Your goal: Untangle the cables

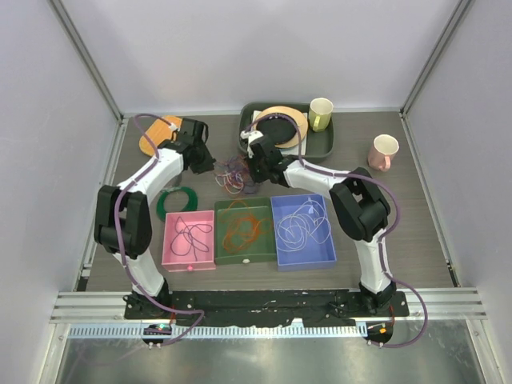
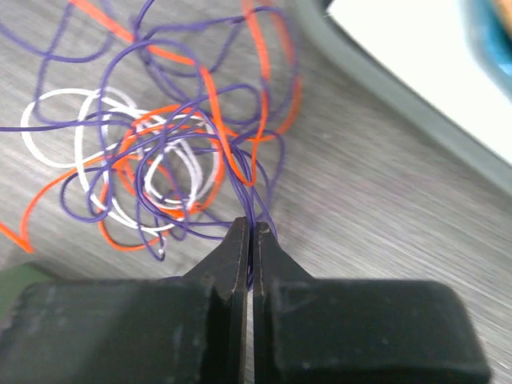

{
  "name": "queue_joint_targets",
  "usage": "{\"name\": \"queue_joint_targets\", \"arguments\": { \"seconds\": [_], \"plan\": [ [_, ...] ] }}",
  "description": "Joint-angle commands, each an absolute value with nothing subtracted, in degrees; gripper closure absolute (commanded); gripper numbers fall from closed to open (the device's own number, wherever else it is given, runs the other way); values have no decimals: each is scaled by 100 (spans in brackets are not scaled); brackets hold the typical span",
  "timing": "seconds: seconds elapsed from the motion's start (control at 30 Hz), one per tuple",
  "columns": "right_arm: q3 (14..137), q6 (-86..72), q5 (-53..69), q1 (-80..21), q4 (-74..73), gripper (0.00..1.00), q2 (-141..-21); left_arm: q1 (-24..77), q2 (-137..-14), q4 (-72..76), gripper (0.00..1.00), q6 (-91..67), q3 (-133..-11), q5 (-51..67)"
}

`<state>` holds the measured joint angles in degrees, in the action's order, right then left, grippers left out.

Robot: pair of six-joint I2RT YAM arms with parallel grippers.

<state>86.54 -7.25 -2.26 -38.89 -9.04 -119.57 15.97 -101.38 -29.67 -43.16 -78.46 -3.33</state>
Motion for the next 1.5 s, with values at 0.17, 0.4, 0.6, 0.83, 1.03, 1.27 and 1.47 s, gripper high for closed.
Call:
{"name": "queue_joint_targets", "arguments": {
  "seconds": [0.17, 0.4, 0.6, 0.83, 1.03, 1.27, 1.47],
  "plan": [
    [8543, -343, -2704, -3261, -941, 99, -10469, 739, -9273, -3147, 100, -4237, -7831, -1098],
    [8490, -35, -3338, -2918, -888, 99, -9809, 484, -8833, -3181, 100, -4175, -7849, -1607],
    [8359, 158, -3832, -2401, -879, 99, -9273, 361, -8754, -3366, 100, -4140, -7857, -2118],
    [8069, 70, -3876, -1496, -879, 99, -8658, 203, -8868, -3533, 100, -4096, -7893, -2329],
    [7875, 35, -3797, -994, -932, 99, -8385, 88, -8973, -3586, 100, -4113, -7884, -2294],
    [7849, 132, -3771, -186, -1028, 98, -8209, -228, -8947, -3674, 100, -4157, -7823, -2338],
    [7533, 185, -623, -185, -1028, 96, -8095, -264, -8877, -3122, 100, -3973, -7533, -1312]
  ]
}}
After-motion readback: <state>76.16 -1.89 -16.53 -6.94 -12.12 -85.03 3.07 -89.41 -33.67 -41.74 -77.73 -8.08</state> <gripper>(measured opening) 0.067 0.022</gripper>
